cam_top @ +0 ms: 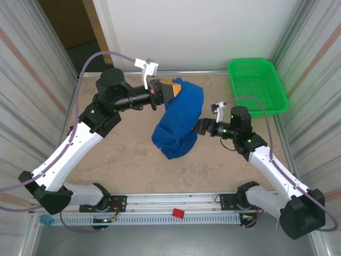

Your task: Fold the inside-out t-shirt

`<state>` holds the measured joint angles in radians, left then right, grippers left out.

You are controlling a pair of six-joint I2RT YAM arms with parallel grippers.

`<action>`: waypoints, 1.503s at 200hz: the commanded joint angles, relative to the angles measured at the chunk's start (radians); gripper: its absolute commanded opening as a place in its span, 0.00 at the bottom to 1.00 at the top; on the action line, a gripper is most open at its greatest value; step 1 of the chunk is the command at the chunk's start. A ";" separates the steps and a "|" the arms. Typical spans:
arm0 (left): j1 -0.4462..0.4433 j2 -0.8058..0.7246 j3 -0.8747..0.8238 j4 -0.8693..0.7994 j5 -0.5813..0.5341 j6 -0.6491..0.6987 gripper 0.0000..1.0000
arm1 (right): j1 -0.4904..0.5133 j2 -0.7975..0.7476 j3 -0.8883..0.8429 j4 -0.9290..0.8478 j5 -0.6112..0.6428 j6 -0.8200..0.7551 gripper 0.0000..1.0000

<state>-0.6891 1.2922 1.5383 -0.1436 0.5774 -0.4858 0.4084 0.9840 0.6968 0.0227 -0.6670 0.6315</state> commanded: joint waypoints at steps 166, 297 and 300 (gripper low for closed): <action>0.151 -0.092 -0.094 -0.059 -0.087 -0.043 0.00 | 0.075 -0.161 -0.044 0.018 0.219 -0.027 0.68; 0.158 -0.099 -0.058 -0.094 -0.091 -0.044 0.00 | 0.232 0.276 -0.006 0.275 0.273 -0.078 0.09; 0.162 -0.101 -0.060 -0.097 -0.094 -0.043 0.00 | 0.220 0.283 0.002 0.265 0.266 -0.082 0.00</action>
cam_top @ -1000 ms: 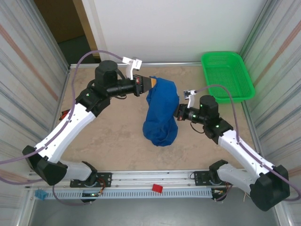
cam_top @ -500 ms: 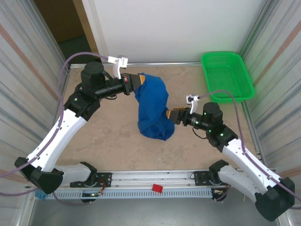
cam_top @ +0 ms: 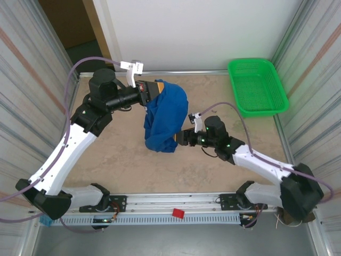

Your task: Fold the inside-out t-shirt

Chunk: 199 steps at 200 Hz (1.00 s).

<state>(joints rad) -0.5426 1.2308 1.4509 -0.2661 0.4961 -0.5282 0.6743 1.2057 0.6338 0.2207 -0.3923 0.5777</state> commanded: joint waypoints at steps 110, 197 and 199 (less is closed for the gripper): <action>0.135 -0.103 -0.059 0.062 0.022 -0.072 0.00 | -0.532 -0.071 -0.014 -0.274 0.207 0.142 0.00; 0.026 -0.031 -0.034 0.046 -0.042 -0.136 0.00 | -0.101 -0.295 0.342 -0.479 0.332 -0.160 0.85; 0.023 -0.028 -0.033 0.045 -0.043 -0.137 0.00 | -0.089 -0.292 0.351 -0.477 0.328 -0.169 0.87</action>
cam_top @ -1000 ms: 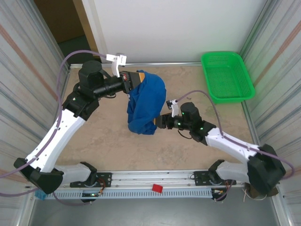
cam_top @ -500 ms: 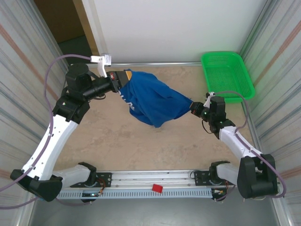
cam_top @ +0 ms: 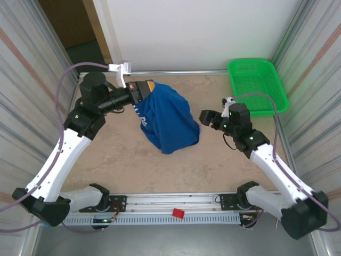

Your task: Fold the inside-out t-shirt

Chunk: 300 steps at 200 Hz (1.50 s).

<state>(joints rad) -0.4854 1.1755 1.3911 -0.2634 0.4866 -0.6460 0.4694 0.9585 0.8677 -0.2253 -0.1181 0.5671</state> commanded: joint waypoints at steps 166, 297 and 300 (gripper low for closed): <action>-0.040 0.062 0.068 0.002 -0.122 0.044 0.58 | 0.027 0.221 0.235 0.206 -0.328 -0.160 0.00; -0.387 -0.011 -0.347 0.326 -0.551 0.291 0.67 | -0.086 0.143 0.300 0.075 -0.591 -0.118 0.00; -0.391 -0.007 -0.345 0.331 -0.555 0.293 0.67 | -0.086 0.143 0.300 0.075 -0.592 -0.118 0.00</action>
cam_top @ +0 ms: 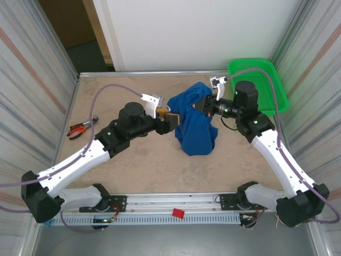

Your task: Fold the inside-out t-shirt

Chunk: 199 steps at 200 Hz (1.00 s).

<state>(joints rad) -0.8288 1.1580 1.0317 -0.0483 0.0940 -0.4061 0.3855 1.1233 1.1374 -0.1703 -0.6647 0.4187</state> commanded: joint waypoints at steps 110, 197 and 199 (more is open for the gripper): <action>0.065 0.101 0.122 0.142 -0.015 0.043 0.00 | -0.030 -0.063 -0.019 -0.009 -0.067 0.020 0.00; 0.347 0.138 0.315 0.133 0.677 -0.306 0.00 | -0.146 0.075 0.072 -0.264 0.049 -0.061 0.73; 0.350 0.142 0.323 0.134 0.688 -0.321 0.00 | -0.146 0.067 0.075 -0.268 0.056 -0.061 0.74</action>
<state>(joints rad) -0.5297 1.2736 1.2488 0.0200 0.5049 -0.5228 0.2523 1.2213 1.1538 -0.2989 -0.6785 0.4126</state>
